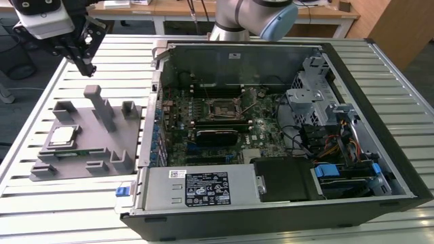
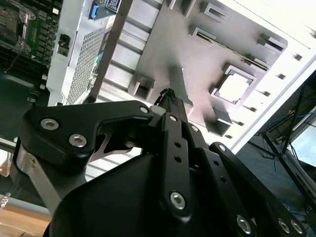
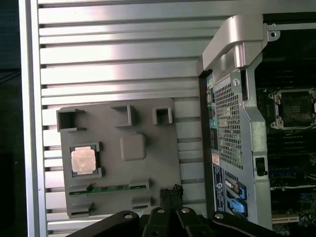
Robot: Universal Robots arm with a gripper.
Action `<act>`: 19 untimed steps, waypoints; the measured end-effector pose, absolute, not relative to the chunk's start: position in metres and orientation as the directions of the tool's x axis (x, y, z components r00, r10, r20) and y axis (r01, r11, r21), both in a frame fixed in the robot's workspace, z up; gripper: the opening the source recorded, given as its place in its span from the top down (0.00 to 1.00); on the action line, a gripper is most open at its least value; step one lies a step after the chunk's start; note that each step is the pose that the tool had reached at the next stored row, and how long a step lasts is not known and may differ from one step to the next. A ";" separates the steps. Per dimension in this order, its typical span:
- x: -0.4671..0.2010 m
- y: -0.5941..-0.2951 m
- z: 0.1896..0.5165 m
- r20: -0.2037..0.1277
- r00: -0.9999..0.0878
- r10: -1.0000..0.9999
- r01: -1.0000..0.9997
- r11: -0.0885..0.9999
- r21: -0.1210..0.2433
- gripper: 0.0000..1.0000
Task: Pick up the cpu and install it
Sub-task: 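Reach for the cpu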
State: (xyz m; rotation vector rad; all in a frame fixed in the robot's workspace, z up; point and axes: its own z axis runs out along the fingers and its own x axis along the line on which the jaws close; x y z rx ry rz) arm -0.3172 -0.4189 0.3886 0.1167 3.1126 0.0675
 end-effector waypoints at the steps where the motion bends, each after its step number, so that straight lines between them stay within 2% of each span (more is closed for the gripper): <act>1: -0.319 -0.419 0.389 -0.024 -0.997 0.075 0.074 0.996 0.044 0.89; 19: -0.374 -0.422 0.388 -0.024 -0.997 0.073 0.072 0.996 0.044 0.89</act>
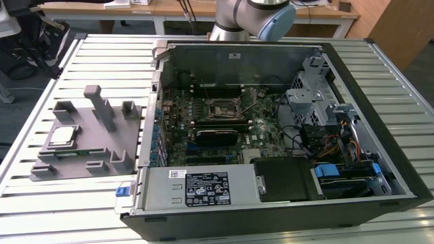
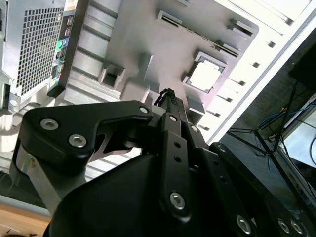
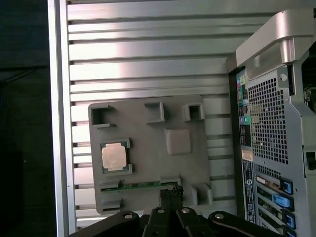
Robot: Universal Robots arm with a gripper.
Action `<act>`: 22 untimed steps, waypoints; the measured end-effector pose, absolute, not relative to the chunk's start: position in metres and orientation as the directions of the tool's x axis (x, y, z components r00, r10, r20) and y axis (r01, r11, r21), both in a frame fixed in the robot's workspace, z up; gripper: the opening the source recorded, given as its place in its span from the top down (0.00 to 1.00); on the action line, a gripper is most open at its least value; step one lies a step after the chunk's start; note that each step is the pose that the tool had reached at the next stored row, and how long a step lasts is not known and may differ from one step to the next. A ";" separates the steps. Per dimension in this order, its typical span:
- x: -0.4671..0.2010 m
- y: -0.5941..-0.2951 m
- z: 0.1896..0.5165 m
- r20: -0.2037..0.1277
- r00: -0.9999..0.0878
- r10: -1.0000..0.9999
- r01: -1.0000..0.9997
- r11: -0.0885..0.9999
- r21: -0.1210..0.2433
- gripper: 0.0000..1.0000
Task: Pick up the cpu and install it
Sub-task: 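Reach for the cpu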
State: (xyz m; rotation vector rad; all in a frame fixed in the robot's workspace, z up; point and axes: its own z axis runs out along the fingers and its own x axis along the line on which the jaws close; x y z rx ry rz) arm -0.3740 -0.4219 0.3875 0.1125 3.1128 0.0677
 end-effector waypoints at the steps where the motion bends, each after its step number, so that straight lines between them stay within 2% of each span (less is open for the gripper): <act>1: -0.377 -0.422 0.388 -0.024 -0.997 0.073 0.072 0.996 0.044 0.89; 22: -0.430 -0.421 0.386 -0.025 -0.997 0.073 0.071 0.996 0.044 0.89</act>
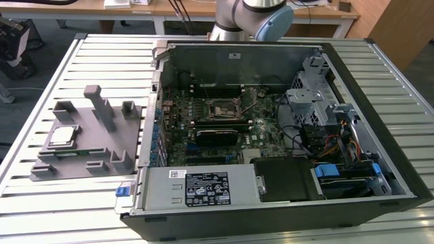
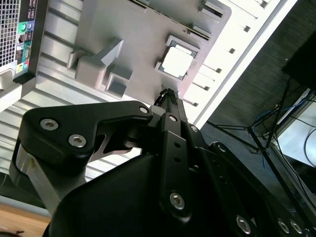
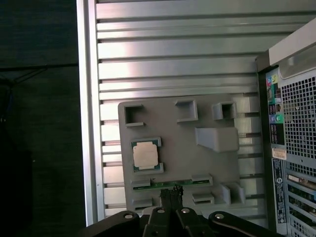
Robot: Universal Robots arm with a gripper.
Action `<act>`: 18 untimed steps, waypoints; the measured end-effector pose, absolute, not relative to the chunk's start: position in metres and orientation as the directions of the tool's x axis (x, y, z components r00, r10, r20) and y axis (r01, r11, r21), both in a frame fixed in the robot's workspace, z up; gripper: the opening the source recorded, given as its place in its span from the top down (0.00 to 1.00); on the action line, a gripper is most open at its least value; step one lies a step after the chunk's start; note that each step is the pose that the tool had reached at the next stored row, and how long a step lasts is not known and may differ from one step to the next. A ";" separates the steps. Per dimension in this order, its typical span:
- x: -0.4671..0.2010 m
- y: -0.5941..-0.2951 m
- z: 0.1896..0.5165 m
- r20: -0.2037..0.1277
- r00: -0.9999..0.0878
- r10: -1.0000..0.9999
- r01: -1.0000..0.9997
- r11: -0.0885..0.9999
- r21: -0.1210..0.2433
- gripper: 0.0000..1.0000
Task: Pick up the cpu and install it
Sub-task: 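Reach for the cpu, then pick up the cpu and move it towards the insertion slot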
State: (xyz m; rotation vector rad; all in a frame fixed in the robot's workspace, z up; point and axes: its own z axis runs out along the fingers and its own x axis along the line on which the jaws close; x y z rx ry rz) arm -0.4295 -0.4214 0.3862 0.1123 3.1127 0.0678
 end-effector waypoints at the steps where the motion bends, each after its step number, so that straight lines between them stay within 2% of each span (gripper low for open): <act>1: -0.431 -0.421 0.386 -0.024 -0.997 0.073 0.071 0.996 0.044 0.89; 18: -0.450 -0.416 0.383 -0.016 -0.997 0.073 0.072 0.996 0.044 0.89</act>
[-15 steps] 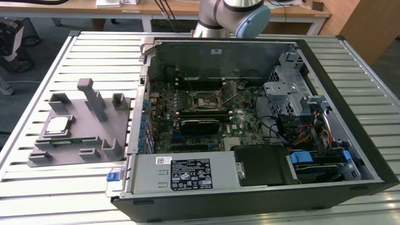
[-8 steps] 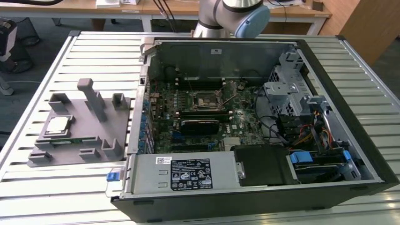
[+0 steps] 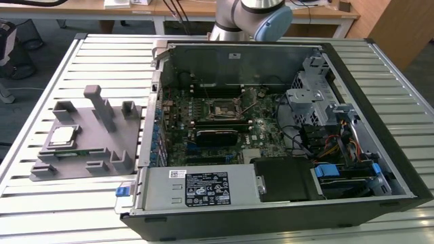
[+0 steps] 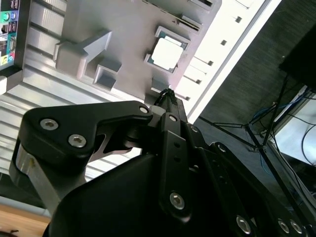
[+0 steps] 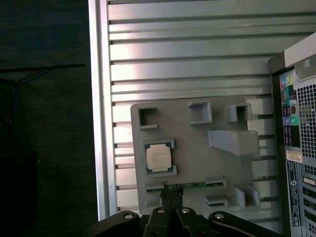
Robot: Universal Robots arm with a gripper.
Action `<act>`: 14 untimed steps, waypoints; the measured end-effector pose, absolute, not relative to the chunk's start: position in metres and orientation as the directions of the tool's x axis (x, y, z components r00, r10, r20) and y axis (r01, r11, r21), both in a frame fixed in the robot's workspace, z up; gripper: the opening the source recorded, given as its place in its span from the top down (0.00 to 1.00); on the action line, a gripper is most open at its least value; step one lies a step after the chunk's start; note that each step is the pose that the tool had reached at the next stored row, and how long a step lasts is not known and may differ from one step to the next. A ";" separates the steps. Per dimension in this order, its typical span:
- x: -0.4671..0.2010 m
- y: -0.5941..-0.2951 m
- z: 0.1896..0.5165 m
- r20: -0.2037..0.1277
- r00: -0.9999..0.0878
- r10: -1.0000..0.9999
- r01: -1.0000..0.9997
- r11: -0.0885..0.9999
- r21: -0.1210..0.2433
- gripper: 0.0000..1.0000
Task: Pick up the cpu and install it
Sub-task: 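Pick up the cpu and move it towards the insertion slot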
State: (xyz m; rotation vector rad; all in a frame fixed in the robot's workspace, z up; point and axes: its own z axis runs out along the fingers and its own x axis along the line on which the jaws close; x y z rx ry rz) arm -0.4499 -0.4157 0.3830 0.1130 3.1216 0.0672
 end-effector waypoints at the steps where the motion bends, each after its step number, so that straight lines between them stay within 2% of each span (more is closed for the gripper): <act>1: -0.450 -0.415 0.382 -0.013 -0.997 0.073 0.072 0.996 0.044 0.89; 6: -0.450 -0.414 0.377 0.005 -0.997 0.073 0.073 0.996 0.042 0.89; 14: -0.450 -0.414 0.365 0.006 -0.997 0.072 0.072 0.997 0.039 0.89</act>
